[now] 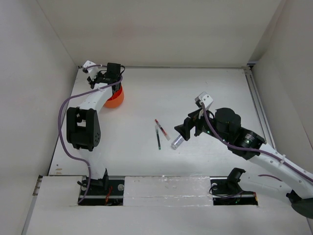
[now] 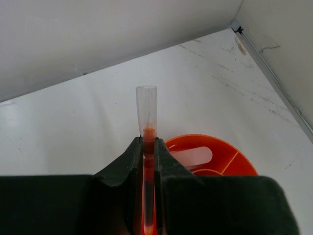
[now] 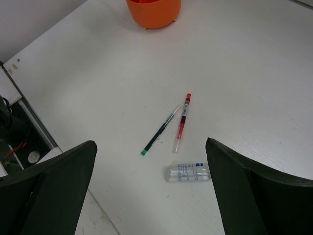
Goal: Sort the stationery into containers
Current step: Place the pen in the storage box.
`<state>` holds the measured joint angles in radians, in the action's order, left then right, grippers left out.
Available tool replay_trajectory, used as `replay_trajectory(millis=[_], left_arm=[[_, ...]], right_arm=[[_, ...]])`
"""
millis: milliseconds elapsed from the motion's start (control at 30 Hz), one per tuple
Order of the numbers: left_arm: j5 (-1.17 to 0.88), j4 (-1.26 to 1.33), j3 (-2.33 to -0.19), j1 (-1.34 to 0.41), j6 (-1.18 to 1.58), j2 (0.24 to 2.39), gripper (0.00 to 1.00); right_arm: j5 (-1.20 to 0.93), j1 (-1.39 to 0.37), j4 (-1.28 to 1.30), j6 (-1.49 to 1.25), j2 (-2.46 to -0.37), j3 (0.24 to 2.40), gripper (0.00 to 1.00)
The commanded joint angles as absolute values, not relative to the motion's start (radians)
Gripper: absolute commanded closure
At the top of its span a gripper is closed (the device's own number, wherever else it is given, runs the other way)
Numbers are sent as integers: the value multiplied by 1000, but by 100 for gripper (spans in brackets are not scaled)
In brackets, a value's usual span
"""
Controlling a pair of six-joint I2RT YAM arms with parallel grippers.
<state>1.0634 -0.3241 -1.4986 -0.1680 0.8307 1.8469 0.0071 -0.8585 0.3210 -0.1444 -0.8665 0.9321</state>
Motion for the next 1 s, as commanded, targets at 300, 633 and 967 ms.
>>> replay_trajectory(millis=[300, 633, 967], left_arm=[[1083, -316, -1494, -167, 976, 1887, 100], [1074, -374, -1465, -167, 1051, 1905, 96], [1065, -364, -1456, -186, 1042, 1887, 52]], right_arm=[[-18, -859, 236, -126, -865, 920, 1], [-37, -859, 236, -117, -874, 920, 1], [-74, -859, 227, -107, -884, 930, 1]])
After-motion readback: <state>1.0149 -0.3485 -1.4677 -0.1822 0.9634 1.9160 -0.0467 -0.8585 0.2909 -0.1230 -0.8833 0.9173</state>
